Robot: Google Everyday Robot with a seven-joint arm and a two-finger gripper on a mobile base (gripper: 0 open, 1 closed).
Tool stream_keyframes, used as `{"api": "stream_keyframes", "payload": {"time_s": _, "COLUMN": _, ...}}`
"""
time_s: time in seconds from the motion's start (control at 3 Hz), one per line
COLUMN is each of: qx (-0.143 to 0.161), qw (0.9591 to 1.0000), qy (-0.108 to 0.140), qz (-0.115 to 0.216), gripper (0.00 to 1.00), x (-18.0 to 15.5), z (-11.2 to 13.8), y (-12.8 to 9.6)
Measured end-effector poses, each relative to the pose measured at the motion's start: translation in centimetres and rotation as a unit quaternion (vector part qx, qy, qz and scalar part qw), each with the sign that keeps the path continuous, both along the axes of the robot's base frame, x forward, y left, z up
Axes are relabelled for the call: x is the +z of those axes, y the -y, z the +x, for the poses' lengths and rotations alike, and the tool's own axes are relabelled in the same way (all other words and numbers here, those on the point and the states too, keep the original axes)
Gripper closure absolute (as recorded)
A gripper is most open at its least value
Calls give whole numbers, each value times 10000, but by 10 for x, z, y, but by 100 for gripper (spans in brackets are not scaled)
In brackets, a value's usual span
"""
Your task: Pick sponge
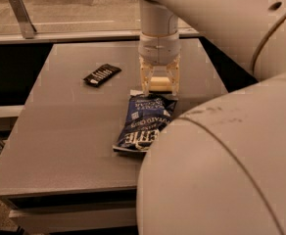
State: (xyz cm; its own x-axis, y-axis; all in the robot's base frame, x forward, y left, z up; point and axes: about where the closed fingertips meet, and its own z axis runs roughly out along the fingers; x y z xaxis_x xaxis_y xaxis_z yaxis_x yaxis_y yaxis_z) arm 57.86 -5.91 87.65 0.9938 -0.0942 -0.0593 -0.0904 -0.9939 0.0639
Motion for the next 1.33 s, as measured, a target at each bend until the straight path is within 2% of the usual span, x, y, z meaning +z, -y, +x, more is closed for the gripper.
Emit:
{"api": "stream_keyframes", "payload": {"time_s": 0.33, "qx": -11, "qw": 9999, "qy": 79, "qz": 137, "gripper": 90, "x": 13, "z": 3, "y": -2}}
{"api": "stream_keyframes", "payload": {"time_s": 0.67, "qx": -41, "qw": 9994, "qy": 189, "qz": 277, "gripper": 100, "x": 27, "z": 7, "y": -3}}
{"api": "stream_keyframes", "payload": {"time_s": 1.33, "qx": -43, "qw": 9975, "qy": 480, "qz": 522, "gripper": 100, "x": 60, "z": 13, "y": -10}}
